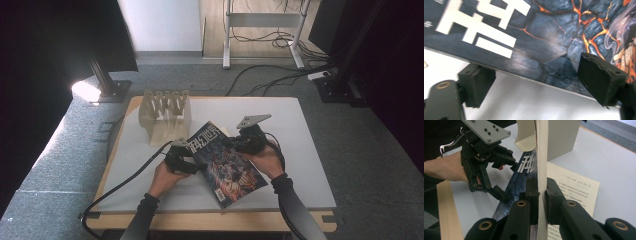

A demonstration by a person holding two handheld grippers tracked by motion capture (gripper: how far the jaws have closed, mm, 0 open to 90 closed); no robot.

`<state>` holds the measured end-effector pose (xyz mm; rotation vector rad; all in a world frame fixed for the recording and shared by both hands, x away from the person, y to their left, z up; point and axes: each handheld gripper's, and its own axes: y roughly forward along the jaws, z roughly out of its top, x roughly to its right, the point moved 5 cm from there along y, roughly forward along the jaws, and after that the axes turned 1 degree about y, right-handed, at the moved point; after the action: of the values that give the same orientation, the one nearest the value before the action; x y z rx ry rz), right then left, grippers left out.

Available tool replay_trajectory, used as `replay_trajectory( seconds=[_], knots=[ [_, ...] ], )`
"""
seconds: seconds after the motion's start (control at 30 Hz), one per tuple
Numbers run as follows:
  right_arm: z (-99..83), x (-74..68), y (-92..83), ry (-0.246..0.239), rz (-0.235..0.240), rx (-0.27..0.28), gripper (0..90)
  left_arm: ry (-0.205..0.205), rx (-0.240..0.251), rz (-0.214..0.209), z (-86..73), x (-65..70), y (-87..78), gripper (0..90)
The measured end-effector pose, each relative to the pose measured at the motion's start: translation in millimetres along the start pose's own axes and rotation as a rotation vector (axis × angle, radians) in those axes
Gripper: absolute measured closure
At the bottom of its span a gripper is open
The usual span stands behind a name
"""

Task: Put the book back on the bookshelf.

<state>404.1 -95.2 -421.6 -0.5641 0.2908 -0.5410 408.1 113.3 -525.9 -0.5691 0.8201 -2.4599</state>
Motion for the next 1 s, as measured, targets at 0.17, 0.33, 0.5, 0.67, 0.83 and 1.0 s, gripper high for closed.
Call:
replay_trajectory(
  seconds=[0.17,0.33,0.5,0.67,0.83,1.0],
  knots=[
    [0.5,4.3,-4.1,0.007,-0.010,0.011,80.8,0.085,0.047,0.063,15.7,8.7,-17.8,28.1],
    [2.5,6.4,-6.9,0.007,-0.016,0.032,80.8,0.143,0.081,0.105,34.2,15.9,-35.8,41.0],
    [4.8,6.4,-10.3,0.008,-0.014,0.049,80.8,0.171,0.078,0.133,44.7,18.7,-43.3,46.7],
    [7.1,5.6,-12.4,-0.004,-0.019,0.065,80.6,0.162,0.090,0.148,52.2,19.3,-49.5,53.3],
    [9.8,6.3,-16.1,-0.010,-0.031,0.077,80.6,0.165,0.096,0.154,59.5,21.8,-58.3,59.2],
    [11.2,9.4,-18.6,-0.013,-0.047,0.083,80.5,0.178,0.114,0.145,67.7,25.9,-71.0,65.0]
  ],
)
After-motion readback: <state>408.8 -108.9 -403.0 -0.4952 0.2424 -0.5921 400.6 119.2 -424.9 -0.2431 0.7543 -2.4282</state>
